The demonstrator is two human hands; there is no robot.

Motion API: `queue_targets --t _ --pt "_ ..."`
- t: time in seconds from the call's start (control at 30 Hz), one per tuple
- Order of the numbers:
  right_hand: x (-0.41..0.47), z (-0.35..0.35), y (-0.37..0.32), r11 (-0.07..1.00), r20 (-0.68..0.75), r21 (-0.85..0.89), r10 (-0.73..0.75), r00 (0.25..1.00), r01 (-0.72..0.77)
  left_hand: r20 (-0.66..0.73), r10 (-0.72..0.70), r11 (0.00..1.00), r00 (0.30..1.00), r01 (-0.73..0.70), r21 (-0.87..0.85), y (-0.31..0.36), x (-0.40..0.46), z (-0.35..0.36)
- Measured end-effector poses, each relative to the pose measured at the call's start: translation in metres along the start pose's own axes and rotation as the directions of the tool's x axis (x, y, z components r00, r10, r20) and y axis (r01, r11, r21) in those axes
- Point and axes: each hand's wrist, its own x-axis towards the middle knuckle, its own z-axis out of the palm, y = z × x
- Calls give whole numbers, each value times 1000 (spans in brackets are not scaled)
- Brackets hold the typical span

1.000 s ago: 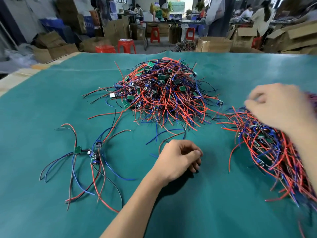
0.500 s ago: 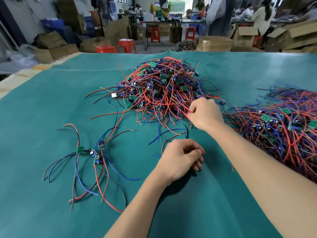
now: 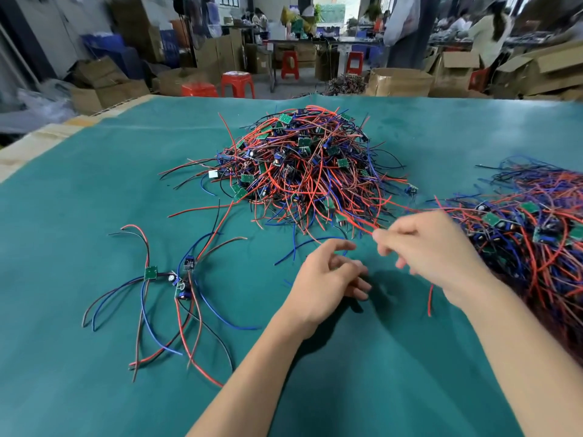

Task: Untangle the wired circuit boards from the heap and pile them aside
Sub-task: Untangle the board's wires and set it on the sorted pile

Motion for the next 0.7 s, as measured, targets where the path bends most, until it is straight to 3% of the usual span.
queue_targets --t 0.13,0.33,0.53,0.6,0.7 --pt "-33 13 8 906 325 398 5 946 -142 0 -17 999 1000 17 -51 1 1 0" --pt "-43 21 5 919 582 377 -140 801 -113 -5 -63 985 998 62 -163 4 1 -3" --pt "-42 13 14 943 717 313 -154 680 -117 58 -40 971 997 53 -234 7 -2 -10" --pt "-43 16 14 940 695 324 -162 700 -104 78 -30 976 996 46 -212 6 -4 -11" --pt "-39 22 13 899 498 420 -111 860 -127 117 -3 978 993 27 -208 6 -4 -11"
